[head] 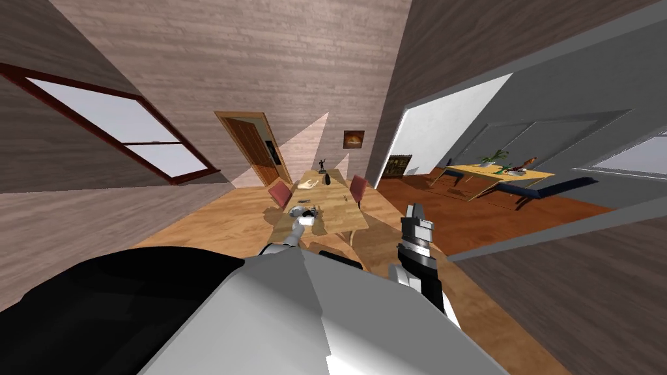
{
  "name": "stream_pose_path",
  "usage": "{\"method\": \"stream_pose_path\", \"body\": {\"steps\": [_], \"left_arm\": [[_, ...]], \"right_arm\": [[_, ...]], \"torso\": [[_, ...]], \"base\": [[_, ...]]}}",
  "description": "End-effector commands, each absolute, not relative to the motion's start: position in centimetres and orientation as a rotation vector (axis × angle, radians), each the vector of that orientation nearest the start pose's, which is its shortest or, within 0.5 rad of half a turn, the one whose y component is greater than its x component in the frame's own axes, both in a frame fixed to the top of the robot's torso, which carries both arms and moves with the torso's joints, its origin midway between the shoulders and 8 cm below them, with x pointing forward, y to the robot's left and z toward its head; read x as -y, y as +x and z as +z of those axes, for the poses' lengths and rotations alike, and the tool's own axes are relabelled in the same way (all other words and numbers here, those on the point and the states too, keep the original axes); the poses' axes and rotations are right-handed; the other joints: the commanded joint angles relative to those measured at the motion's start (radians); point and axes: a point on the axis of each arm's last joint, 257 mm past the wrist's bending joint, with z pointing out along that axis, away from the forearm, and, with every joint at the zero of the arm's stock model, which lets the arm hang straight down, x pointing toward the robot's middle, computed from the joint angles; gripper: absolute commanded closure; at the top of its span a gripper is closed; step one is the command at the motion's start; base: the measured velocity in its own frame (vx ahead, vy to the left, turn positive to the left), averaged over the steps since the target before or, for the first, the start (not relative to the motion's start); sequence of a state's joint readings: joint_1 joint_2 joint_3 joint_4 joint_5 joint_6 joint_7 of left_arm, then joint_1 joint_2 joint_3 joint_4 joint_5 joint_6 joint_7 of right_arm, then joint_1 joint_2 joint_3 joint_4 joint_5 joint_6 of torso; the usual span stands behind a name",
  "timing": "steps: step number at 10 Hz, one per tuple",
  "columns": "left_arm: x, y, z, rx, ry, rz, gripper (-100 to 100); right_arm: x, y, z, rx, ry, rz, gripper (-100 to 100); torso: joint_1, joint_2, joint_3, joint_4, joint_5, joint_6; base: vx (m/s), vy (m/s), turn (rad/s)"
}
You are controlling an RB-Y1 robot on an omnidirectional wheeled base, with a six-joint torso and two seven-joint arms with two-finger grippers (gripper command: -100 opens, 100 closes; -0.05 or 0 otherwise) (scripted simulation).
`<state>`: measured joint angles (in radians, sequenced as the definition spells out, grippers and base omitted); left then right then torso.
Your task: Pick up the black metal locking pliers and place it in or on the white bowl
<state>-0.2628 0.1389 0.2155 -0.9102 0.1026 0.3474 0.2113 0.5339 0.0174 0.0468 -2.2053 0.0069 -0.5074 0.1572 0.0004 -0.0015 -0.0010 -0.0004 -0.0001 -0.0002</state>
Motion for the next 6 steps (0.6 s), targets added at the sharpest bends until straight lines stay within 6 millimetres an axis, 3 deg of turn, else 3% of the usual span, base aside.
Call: {"method": "stream_pose_path", "body": {"steps": [1,2,3,4,6], "left_arm": [[-31.3,52.8,-46.6,-1.379,-2.012,-0.834,-100],[-30.3,52.4,-47.5,-1.423,-2.009,-0.818,-100],[-29.8,52.4,-47.6,-1.442,-1.997,-0.818,-100],[-27.4,54.1,-46.6,-1.461,-1.969,-0.867,-100],[-26.1,53.5,-47.6,-1.524,-1.95,-0.848,-100]], "right_arm": [[27.1,35.5,-1.9,-0.714,0.685,1.166,0],[27.1,35.5,-1.9,-0.714,0.685,1.166,0],[27.1,35.5,-1.9,-0.714,0.685,1.166,0],[27.1,35.5,-1.9,-0.714,0.685,1.166,0],[27.1,35.5,-1.9,-0.714,0.685,1.166,0]], "torso": [[0.0,0.0,0.0,0.0,0.0,0.0],[0.0,-0.001,-0.001,0.0,0.0,-0.001],[0.0,-0.001,-0.001,0.0,0.0,-0.001],[0.0,0.0,0.0,0.0,0.0,0.0],[0.001,-0.001,-0.001,0.0,0.0,-0.001]], "base": [[0.046,0.005,0.333],[0.051,-0.001,0.35],[0.024,-0.006,0.066],[0.039,-0.002,0.314],[0.038,-0.002,0.202]]}}
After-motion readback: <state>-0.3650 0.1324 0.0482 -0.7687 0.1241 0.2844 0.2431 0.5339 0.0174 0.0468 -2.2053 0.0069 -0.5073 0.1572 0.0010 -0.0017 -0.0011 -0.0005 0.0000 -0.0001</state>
